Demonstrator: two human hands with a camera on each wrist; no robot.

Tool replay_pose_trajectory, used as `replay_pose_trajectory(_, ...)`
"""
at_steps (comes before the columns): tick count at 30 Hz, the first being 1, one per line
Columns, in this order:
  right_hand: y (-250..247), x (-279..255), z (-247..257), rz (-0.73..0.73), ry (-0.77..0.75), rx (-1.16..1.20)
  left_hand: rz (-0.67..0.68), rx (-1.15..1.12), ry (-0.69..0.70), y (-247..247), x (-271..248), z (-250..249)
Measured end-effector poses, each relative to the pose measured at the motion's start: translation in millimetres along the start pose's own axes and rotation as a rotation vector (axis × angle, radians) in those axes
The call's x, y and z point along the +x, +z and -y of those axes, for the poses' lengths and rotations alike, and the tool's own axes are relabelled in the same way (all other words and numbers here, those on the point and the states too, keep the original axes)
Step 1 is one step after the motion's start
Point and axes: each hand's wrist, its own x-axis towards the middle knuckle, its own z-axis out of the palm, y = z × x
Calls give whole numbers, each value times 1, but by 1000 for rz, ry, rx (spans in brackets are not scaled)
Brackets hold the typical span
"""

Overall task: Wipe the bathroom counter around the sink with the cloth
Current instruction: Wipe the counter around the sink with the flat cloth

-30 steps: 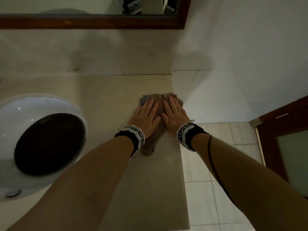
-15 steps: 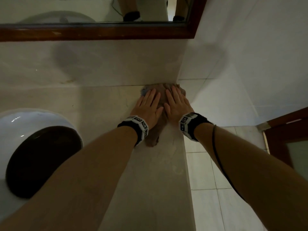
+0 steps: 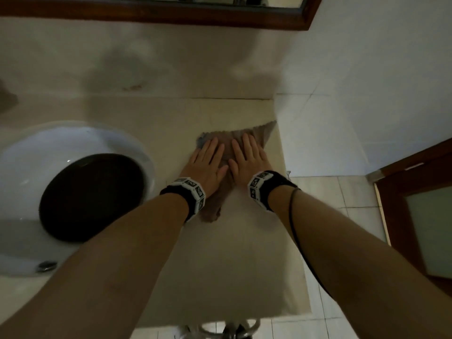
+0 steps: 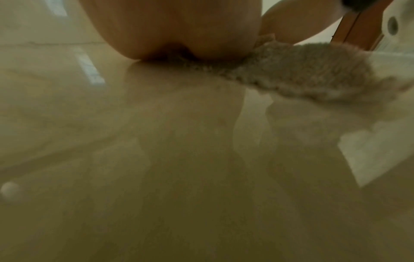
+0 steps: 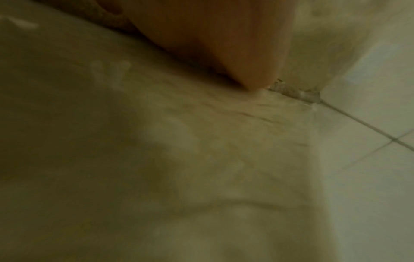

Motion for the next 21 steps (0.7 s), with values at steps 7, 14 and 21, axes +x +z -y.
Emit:
replay_pose_trajectory(7, 21, -64, 73, 57, -34, -77, 33, -12, -68, 6, -108, 21)
replay_pose_trajectory(14, 33, -115, 114, 104, -130, -112, 38, -34, -110, 14, -188, 26)
replay_pose_trajectory(21, 32, -102, 110, 100, -151, -100, 33, -74, -139, 9, -177, 27)
